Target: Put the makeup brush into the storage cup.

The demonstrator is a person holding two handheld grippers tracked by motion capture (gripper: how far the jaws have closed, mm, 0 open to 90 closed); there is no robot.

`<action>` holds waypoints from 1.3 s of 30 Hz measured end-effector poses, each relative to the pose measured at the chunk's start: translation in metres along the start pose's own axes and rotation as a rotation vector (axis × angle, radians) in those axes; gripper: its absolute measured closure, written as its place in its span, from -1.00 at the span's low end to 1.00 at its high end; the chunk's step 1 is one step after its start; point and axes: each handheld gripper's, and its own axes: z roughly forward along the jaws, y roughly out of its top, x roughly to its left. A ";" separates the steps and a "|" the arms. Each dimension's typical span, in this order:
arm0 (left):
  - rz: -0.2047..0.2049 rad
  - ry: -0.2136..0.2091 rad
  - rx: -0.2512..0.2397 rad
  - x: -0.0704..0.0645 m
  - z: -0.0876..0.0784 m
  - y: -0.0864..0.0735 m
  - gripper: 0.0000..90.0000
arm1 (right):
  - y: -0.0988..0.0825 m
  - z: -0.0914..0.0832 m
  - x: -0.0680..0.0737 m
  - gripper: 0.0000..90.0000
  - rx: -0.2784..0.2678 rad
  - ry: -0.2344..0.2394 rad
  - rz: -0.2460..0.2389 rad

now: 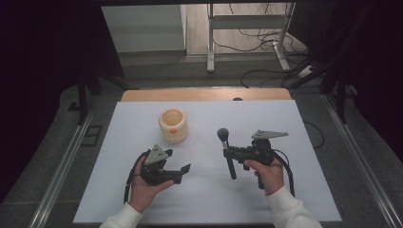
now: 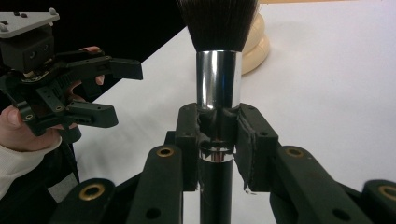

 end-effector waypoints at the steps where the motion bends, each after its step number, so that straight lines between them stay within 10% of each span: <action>1: -0.002 -0.005 -0.005 -0.001 0.001 0.002 -0.67 | 0.000 0.000 0.000 0.60 0.001 0.001 -0.001; 39: 0.003 -0.113 0.017 -0.026 0.033 0.014 -0.66 | -0.001 0.012 0.010 0.60 -0.008 0.023 -0.039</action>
